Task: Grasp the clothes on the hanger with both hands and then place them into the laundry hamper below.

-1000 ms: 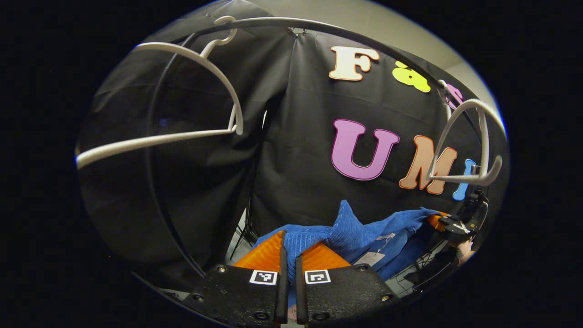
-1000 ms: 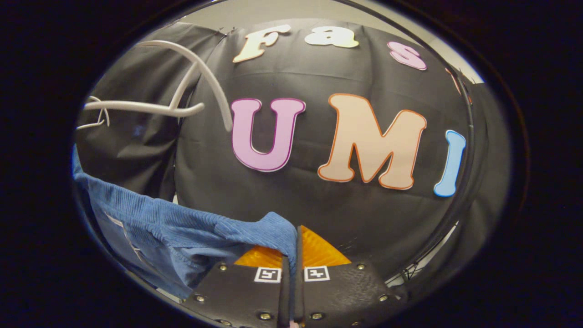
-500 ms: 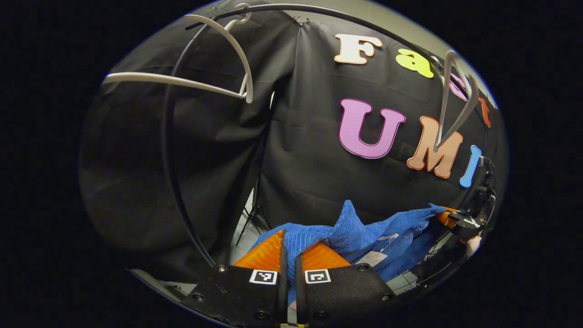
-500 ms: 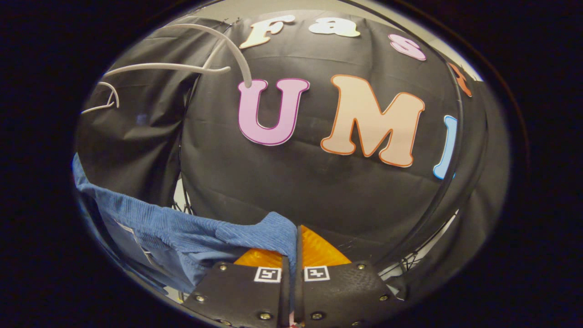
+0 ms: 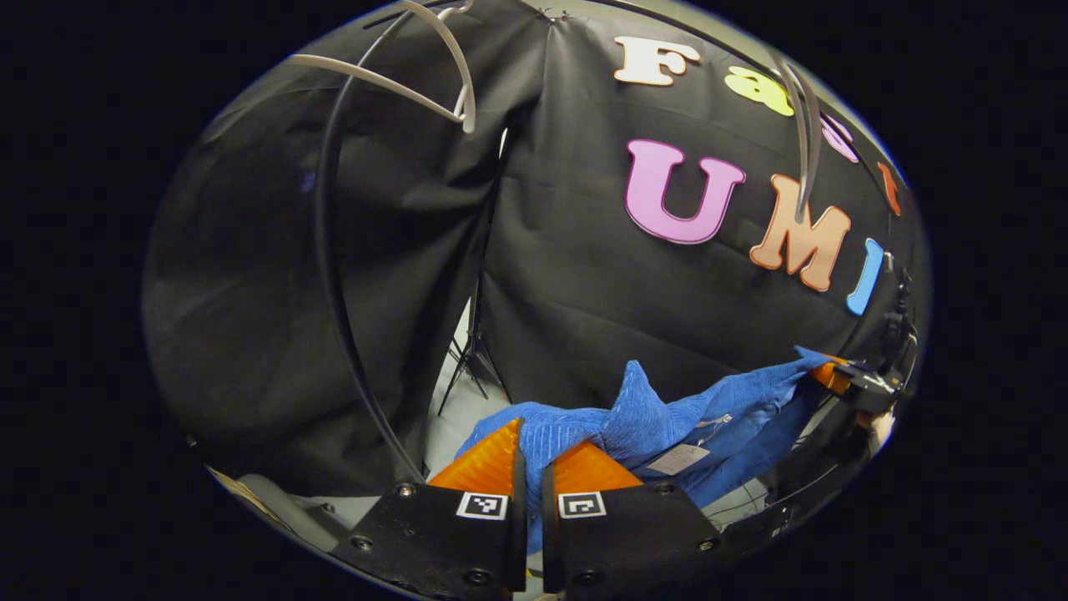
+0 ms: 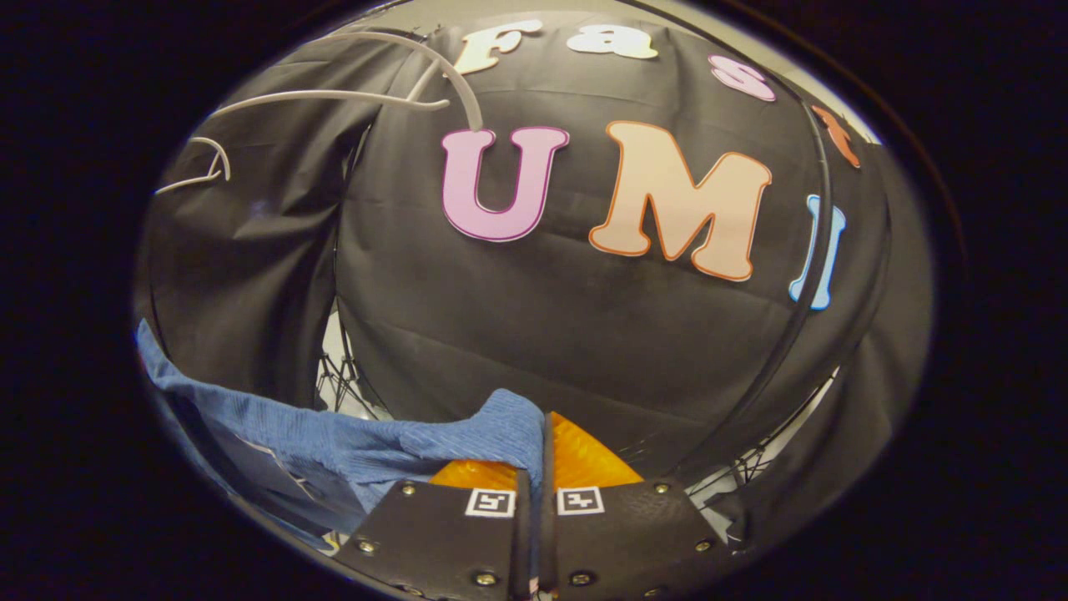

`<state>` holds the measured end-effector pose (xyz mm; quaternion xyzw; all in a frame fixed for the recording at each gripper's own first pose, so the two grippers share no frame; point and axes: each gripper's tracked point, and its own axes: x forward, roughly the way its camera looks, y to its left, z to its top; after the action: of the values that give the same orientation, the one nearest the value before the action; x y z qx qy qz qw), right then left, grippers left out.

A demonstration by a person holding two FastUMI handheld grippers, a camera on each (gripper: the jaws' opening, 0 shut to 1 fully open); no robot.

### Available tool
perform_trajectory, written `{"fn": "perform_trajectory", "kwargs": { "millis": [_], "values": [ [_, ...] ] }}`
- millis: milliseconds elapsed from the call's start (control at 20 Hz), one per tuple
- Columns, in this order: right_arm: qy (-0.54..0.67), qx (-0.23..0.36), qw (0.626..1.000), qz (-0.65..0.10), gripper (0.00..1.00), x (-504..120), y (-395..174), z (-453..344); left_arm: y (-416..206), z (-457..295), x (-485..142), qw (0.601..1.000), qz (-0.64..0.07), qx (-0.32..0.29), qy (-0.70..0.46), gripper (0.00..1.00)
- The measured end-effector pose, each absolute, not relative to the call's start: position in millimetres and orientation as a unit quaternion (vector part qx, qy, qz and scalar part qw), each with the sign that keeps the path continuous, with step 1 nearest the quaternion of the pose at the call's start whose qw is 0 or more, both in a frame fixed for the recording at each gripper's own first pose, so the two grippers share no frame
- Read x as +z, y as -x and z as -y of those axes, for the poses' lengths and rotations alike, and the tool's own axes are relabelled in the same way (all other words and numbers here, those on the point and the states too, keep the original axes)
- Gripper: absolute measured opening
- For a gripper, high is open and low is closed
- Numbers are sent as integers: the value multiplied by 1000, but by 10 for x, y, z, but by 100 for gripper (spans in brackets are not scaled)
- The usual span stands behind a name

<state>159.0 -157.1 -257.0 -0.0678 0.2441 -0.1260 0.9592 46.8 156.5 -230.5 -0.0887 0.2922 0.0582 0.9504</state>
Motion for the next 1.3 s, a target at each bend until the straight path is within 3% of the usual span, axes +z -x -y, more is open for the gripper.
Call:
{"fn": "perform_trajectory", "kwargs": {
  "millis": [600,1100,1300],
  "values": [
    [53,-92,967,-230,4,-2314,-1259,1108,-651,-433,-2499,945,-315,-74,41,8],
    [26,-71,975,-210,4,-1896,-1085,971,-1052,866,-1942,941,-258,-209,61,8],
    [18,-69,977,-202,5,-1697,-1027,978,-1098,1121,-1746,938,-244,-235,76,8]
  ]
}}
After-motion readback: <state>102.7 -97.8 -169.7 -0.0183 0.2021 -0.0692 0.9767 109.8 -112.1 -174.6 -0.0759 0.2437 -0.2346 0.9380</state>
